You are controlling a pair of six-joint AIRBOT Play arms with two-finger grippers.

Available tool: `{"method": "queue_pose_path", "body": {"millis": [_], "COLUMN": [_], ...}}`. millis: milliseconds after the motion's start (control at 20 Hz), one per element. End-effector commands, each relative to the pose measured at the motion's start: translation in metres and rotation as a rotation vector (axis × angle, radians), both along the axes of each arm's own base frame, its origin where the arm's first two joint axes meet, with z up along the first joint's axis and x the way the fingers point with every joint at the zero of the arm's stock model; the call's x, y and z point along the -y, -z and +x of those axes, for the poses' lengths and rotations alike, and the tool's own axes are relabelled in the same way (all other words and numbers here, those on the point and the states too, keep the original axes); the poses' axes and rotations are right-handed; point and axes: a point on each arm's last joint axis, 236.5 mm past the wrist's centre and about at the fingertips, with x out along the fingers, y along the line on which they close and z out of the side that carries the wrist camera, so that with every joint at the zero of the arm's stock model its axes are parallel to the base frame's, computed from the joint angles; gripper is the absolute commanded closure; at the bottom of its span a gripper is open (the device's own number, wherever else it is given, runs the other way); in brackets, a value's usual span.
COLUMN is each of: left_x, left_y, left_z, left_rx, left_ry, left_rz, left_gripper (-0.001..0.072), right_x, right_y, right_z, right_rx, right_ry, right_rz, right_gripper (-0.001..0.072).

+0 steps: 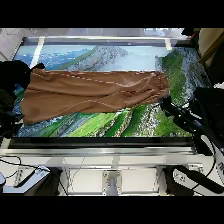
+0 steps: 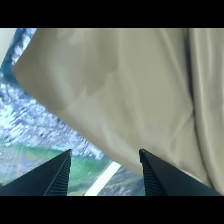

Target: Fold the clothes and pants, and hang the long-sleeved shirts on hangers.

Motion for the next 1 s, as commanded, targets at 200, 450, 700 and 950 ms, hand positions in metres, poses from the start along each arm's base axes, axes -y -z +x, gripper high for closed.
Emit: {"method": "queue_pose_path", "body": {"millis": [200,450,700,950], "left_x": [0.008,0.029,0.038,0.038], "left_y": [0.007,0.029,0.043,0.036], "left_z": [-0.010,-0.022,-0.029,-0.017], "left_rx": [-0.044,-0.084,-0.100,-0.051], "left_ry": [0.032,0.043,0.048,0.029], "left_rz": [-0.022,-0.099,-0.112,-0.120], "left_gripper": [0.0231,0.0231,0.0231,0.0231], "right_x": [0.023,0.056,0.102,0.158], "right_y": [-0.079,-0.064,-0.074,-0.110], "right_z": [-0.033,-0.095,-0.112,-0.127], "right_rx": [0.112,-0.056,-0.101,-0.168], "right_ry": [-0.054,-0.121,-0.047,0.005], "right_rz": [-0.122,-0.226,-0.305,-0.531], "right_gripper": [0.0668,0.0668,0.0668,0.0668]}}
